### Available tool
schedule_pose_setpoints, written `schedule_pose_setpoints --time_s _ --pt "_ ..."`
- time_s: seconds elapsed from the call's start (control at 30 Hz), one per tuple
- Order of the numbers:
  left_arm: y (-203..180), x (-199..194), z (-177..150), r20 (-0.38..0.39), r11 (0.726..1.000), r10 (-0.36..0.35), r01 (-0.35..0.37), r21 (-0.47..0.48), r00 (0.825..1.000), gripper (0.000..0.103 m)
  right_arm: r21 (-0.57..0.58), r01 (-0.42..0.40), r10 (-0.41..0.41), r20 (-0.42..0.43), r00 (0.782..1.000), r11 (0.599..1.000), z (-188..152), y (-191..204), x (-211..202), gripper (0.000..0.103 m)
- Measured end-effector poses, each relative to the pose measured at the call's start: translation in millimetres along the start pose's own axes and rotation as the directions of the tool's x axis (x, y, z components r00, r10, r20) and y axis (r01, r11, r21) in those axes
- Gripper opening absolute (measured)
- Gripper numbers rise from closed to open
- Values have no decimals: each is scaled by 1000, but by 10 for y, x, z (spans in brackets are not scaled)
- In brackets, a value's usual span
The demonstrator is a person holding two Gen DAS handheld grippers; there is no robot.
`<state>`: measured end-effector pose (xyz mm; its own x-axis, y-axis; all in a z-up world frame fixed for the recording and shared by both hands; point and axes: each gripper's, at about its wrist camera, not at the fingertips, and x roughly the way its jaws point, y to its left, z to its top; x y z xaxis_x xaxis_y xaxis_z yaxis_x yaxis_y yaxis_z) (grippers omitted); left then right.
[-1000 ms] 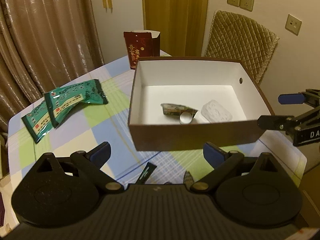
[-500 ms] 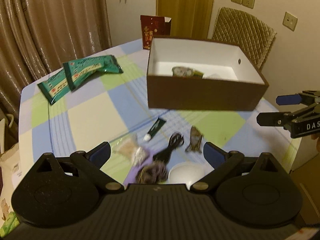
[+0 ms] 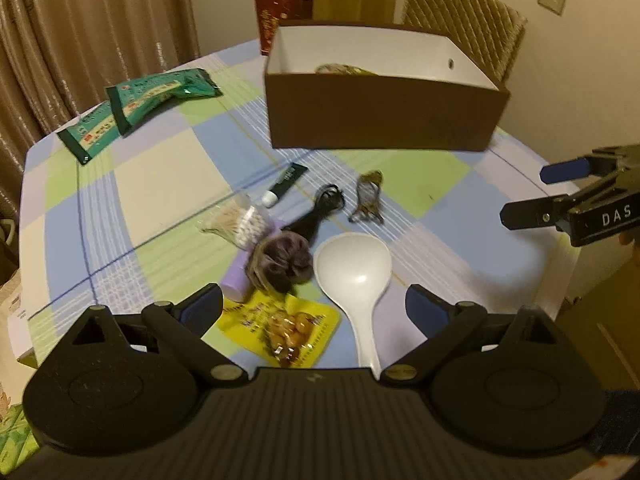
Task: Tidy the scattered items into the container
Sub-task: 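Grasp the white ladle by its handle with the left tool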
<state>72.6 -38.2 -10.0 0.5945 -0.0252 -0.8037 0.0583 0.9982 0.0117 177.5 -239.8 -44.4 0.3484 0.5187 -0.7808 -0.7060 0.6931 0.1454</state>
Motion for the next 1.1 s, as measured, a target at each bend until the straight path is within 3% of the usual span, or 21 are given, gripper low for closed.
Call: schedule_pose_setpoints --time_s 0.17,0.3,0.43,0.5,0.73,0.83,0.87,0.9,1.1 --pt "-154 181 -91 -19 1000 -8 8 17 1000 91 -14 -13 12 -52 999 1000 -18 -143 129 101" --pt "-274 375 -144 -50 1000 -16 16 0 999 75 -29 -22 20 -80 997 999 20 -306 225 101" --pt "-380 574 -198 -92 1000 -8 7 -3 996 70 -30 -28 25 -108 994 999 52 -476 318 101" --pt "-405 672 -215 -123 1000 2 -3 -12 992 59 -32 -32 28 -122 992 999 70 -545 368 101" --pt "-394 902 -258 -194 995 9 -27 -93 981 41 -47 -56 48 -160 986 997 135 -709 497 101" --pt "-401 952 -253 -196 992 24 -48 -118 980 28 -61 -68 57 -170 984 996 165 -751 541 101" --pt "-409 956 -241 -193 991 24 -49 -121 981 17 -66 -73 60 -174 983 995 174 -762 555 101" --pt "-415 963 -229 -193 990 25 -50 -128 981 13 -70 -76 63 -178 982 995 181 -768 570 101" --pt "-453 994 -187 -189 984 53 -84 -159 980 14 -104 -107 85 -196 977 989 228 -781 643 101"
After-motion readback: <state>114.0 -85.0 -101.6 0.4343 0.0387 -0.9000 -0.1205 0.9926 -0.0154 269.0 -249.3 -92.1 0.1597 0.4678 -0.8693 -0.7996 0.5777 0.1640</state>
